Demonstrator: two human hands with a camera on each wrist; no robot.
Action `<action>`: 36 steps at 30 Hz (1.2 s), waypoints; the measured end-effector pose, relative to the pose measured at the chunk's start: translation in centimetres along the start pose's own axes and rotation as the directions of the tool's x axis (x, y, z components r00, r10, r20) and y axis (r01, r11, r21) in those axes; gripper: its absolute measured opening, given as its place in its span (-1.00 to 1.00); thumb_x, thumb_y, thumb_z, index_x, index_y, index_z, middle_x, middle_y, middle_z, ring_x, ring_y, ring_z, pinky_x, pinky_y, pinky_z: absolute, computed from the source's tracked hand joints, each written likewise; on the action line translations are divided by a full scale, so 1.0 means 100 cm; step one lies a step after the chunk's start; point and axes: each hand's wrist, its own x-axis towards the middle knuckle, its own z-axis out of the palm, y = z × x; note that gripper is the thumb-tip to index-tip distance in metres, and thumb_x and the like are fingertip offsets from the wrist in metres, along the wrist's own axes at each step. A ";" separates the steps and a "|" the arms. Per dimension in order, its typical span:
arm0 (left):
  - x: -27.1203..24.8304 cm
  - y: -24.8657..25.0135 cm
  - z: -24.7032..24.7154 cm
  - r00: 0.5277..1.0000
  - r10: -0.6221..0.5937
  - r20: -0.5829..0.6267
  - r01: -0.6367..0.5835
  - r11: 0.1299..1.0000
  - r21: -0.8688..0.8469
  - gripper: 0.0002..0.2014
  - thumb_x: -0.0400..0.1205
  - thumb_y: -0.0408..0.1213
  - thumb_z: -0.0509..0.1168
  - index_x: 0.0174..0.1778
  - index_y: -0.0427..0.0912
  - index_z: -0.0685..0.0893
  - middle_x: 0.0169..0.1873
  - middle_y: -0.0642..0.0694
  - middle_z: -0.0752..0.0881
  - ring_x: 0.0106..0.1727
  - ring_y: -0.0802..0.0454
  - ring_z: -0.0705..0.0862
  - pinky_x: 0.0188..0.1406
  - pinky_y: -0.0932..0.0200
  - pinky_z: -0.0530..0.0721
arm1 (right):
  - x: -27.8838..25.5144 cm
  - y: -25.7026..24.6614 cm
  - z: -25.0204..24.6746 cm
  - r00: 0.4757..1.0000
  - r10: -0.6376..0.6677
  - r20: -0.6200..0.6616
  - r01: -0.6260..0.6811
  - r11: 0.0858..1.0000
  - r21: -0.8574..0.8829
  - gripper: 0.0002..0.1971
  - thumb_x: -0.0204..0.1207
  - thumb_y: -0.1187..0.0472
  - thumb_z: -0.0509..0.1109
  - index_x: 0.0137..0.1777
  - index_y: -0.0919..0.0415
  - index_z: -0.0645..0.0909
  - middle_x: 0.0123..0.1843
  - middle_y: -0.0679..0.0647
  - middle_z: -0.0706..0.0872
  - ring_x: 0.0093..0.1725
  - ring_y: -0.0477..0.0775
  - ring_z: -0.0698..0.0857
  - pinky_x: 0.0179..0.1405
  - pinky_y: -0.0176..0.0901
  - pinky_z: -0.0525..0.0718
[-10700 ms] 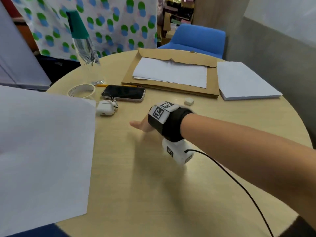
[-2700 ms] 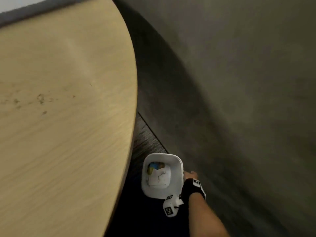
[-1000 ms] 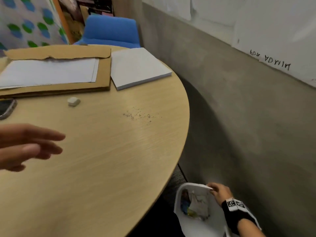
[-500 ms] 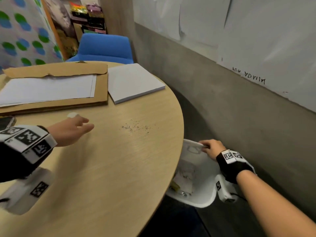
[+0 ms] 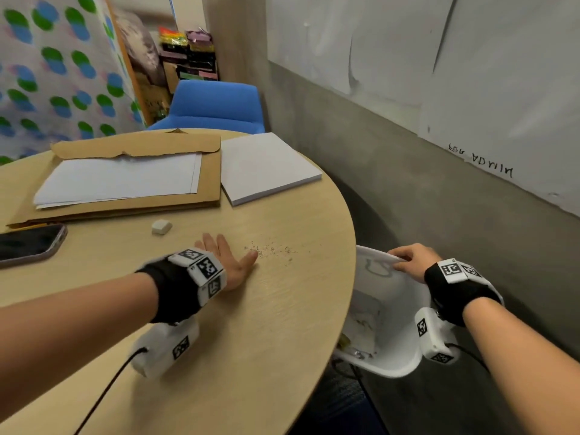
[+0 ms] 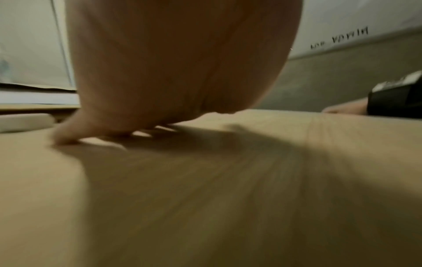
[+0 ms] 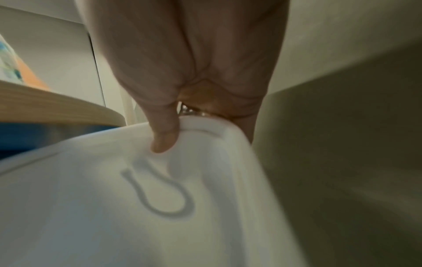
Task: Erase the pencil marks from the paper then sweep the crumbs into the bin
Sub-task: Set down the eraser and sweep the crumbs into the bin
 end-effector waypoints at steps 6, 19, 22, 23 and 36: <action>-0.016 0.056 0.003 0.942 0.302 0.150 -0.292 0.953 -0.082 -0.30 0.71 0.13 -0.27 0.63 -0.25 -0.29 0.62 -0.17 -0.35 0.65 -0.09 -0.30 0.60 -0.16 -0.25 | 0.002 0.007 -0.011 0.998 0.067 -0.003 -0.067 0.998 -0.008 -0.66 0.55 0.29 0.37 0.31 0.08 0.65 0.27 0.17 0.71 0.29 0.18 0.63 0.01 -0.28 0.42; -0.017 0.037 -0.042 0.994 -0.063 0.093 0.050 0.990 0.134 -0.27 0.70 0.18 -0.26 0.62 -0.34 0.09 0.62 -0.31 0.11 0.63 -0.23 0.12 0.58 -0.04 0.08 | 0.001 0.010 -0.012 0.997 0.061 0.046 -0.065 0.994 0.091 -0.67 0.52 0.25 0.41 0.28 0.10 0.67 0.21 0.17 0.73 0.22 0.19 0.67 0.14 -0.16 0.54; -0.031 0.072 -0.016 0.971 0.154 0.181 -0.179 0.975 0.135 -0.24 0.67 0.23 -0.28 0.65 -0.27 -0.04 0.64 -0.28 -0.04 0.65 -0.22 0.02 0.61 -0.14 0.00 | 0.001 0.016 -0.009 0.996 0.066 0.053 -0.073 0.986 0.153 -0.69 0.51 0.30 0.42 0.25 0.18 0.69 0.16 0.20 0.74 0.14 0.18 0.69 0.21 -0.08 0.57; -0.036 0.084 -0.011 0.942 0.233 0.241 -0.244 0.970 0.015 -0.28 0.69 0.18 -0.30 0.65 -0.27 -0.10 0.65 -0.24 -0.12 0.67 -0.18 -0.05 0.63 -0.12 -0.06 | 0.002 0.018 -0.007 0.996 0.073 0.052 -0.081 0.982 0.172 -0.69 0.50 0.30 0.43 0.24 0.19 0.69 0.16 0.21 0.75 0.13 0.17 0.69 0.23 -0.05 0.58; 0.016 -0.005 -0.033 0.971 -0.235 -0.047 0.236 0.972 0.007 -0.15 0.64 0.28 -0.14 0.63 -0.35 -0.05 0.64 -0.33 -0.08 0.65 -0.28 -0.05 0.60 -0.08 -0.08 | 0.010 0.006 -0.019 0.990 0.144 0.011 -0.144 0.987 0.072 -0.71 0.44 0.28 0.41 0.17 0.16 0.73 0.00 0.20 0.75 0.10 0.22 0.72 -0.04 -0.16 0.59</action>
